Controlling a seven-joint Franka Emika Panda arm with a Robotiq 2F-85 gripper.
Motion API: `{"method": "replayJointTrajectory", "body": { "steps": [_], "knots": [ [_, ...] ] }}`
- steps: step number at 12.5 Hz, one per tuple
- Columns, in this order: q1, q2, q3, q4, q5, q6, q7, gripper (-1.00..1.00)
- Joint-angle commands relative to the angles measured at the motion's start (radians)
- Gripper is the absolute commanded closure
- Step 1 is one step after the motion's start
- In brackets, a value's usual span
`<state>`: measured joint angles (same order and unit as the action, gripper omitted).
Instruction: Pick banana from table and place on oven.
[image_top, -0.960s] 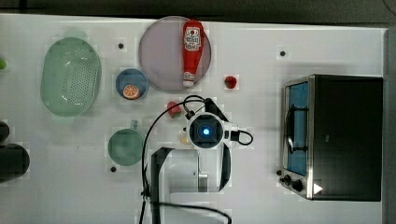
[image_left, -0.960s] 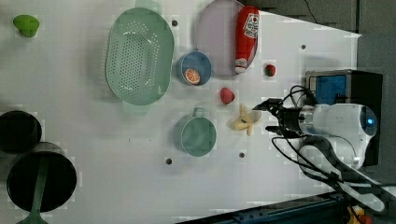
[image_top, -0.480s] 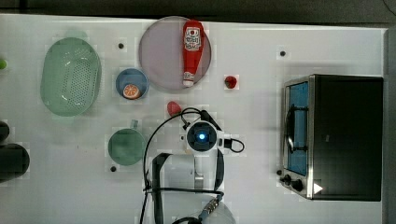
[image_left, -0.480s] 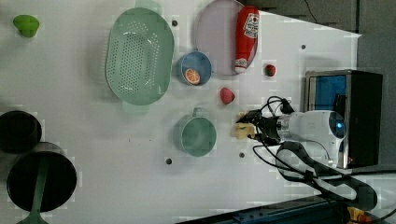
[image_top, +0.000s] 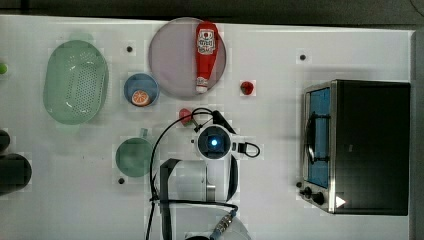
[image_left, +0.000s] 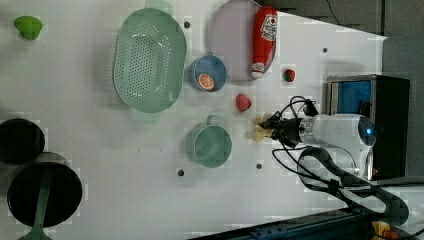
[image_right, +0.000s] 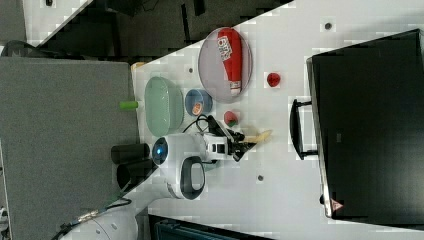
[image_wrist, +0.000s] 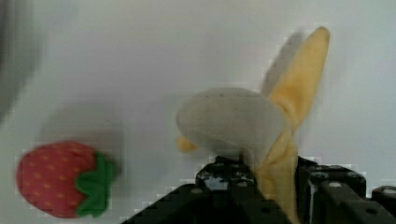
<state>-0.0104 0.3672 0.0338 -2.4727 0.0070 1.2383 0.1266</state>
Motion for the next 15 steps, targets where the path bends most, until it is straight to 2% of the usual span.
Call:
{"method": "replayJointTrajectory", "body": {
  "steps": [1,3,7,10,13,15],
  "knots": [
    [0.002,-0.100,-0.002,0.032,-0.011,-0.004,0.042,0.45],
    [-0.001,-0.210,-0.004,0.085,-0.011,-0.112,0.042,0.45],
    [-0.005,-0.440,-0.023,0.264,-0.011,-0.584,0.042,0.46],
    [-0.014,-0.535,-0.089,0.414,-0.011,-0.882,0.040,0.45],
    [-0.033,-0.540,-0.213,0.491,-0.036,-0.977,0.001,0.45],
    [-0.040,-0.513,-0.308,0.504,-0.113,-0.958,-0.187,0.45]
  ]
}}
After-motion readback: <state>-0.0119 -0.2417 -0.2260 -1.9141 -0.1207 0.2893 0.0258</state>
